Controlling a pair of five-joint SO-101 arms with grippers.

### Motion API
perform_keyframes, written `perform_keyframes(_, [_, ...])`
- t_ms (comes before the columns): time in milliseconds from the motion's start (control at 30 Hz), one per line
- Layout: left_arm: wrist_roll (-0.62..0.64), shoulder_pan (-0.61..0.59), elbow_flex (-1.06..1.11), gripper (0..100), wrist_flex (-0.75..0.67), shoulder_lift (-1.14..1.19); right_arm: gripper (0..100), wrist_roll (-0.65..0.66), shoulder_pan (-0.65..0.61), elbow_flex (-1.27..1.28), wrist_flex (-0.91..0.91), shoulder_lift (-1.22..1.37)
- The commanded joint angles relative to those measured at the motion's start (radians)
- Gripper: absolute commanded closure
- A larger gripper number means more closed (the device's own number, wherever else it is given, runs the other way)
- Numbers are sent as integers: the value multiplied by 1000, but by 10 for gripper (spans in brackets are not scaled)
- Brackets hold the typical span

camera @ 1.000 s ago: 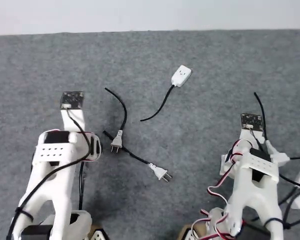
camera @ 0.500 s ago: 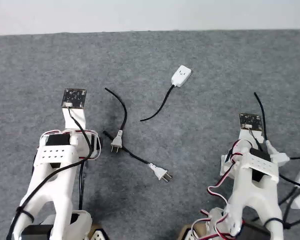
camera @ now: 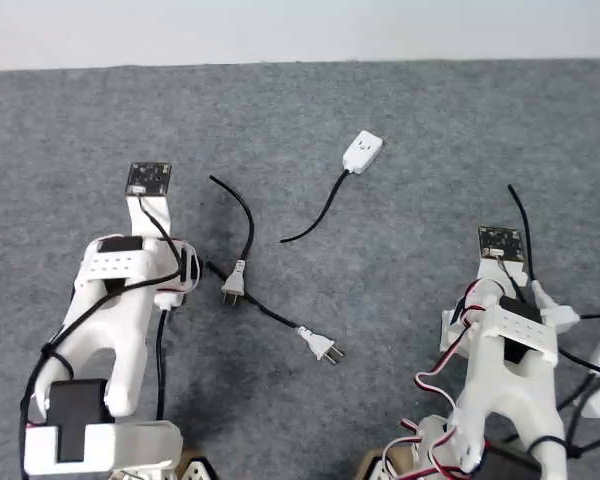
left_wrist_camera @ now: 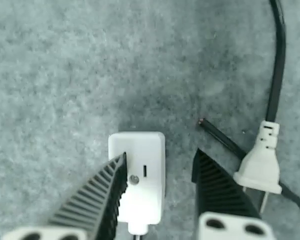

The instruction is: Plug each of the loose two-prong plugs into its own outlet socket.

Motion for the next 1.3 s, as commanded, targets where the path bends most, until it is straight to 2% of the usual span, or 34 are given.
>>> perform_keyframes(0, [-12, -3, -33, 794, 2, 31, 833, 11, 8, -11, -8, -36])
perform_keyframes(133, [-12, -11, 2, 794, -3, 9, 833, 11, 8, -11, -10, -36])
perform_keyframes(300, [-21, -126, 19, 794, -5, -15, 833, 11, 8, -11, -10, -36])
perform_keyframes(467, [-140, -259, 18, 794, -5, -14, 833, 11, 7, -11, -10, -36])
perform_keyframes(667, [-210, -368, 12, 794, -6, -25, 833, 11, 7, -11, -8, -36])
perform_keyframes(1067, [-265, -416, -36, 786, 0, -35, 833, 11, 7, -11, -8, -36])
perform_keyframes(1133, [-298, -416, -22, 744, 2, -71, 833, 11, 7, -11, -8, -36])
perform_keyframes(1267, [-267, -417, 24, 679, 2, -167, 833, 11, 7, -11, -10, -36])
